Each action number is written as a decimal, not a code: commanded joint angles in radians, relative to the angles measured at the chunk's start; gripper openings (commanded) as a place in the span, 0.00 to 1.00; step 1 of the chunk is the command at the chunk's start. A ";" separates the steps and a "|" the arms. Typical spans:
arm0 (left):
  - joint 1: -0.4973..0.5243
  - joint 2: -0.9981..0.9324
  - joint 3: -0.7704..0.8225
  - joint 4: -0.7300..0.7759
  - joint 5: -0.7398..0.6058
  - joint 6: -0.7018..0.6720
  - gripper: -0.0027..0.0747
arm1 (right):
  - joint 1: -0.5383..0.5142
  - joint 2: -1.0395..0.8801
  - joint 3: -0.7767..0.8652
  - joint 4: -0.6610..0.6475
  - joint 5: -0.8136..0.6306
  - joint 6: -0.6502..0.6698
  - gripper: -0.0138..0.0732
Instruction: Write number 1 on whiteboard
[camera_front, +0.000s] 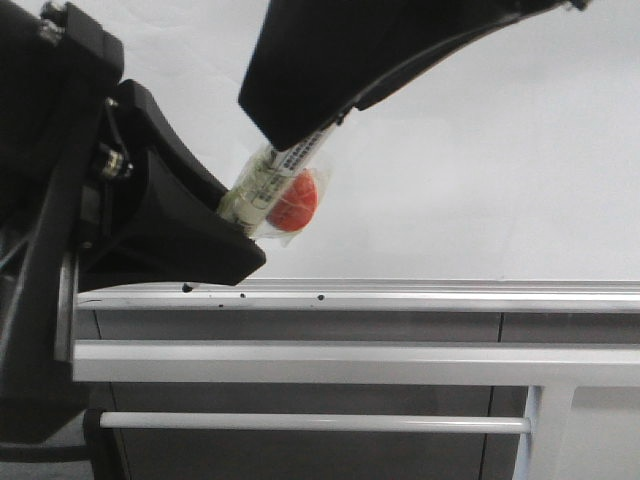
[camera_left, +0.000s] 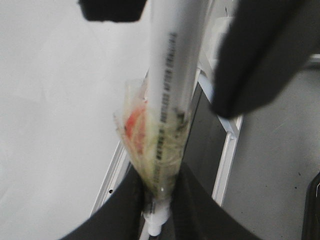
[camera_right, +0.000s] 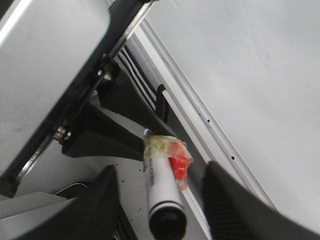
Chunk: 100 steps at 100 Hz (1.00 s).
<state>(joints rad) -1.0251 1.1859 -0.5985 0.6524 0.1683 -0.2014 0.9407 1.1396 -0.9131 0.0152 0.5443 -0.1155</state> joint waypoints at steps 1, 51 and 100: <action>-0.009 -0.026 -0.034 0.004 -0.055 -0.011 0.01 | 0.003 -0.013 -0.035 -0.009 -0.046 -0.012 0.36; -0.009 -0.027 -0.080 0.040 0.007 -0.012 0.54 | 0.001 -0.013 -0.037 -0.015 -0.033 -0.004 0.08; -0.009 -0.352 -0.058 -0.160 0.242 -0.012 0.19 | -0.084 -0.118 -0.049 -0.085 -0.027 0.002 0.08</action>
<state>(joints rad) -1.0260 0.9203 -0.6396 0.5362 0.4009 -0.2014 0.8671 1.0781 -0.9370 -0.0432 0.5739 -0.1112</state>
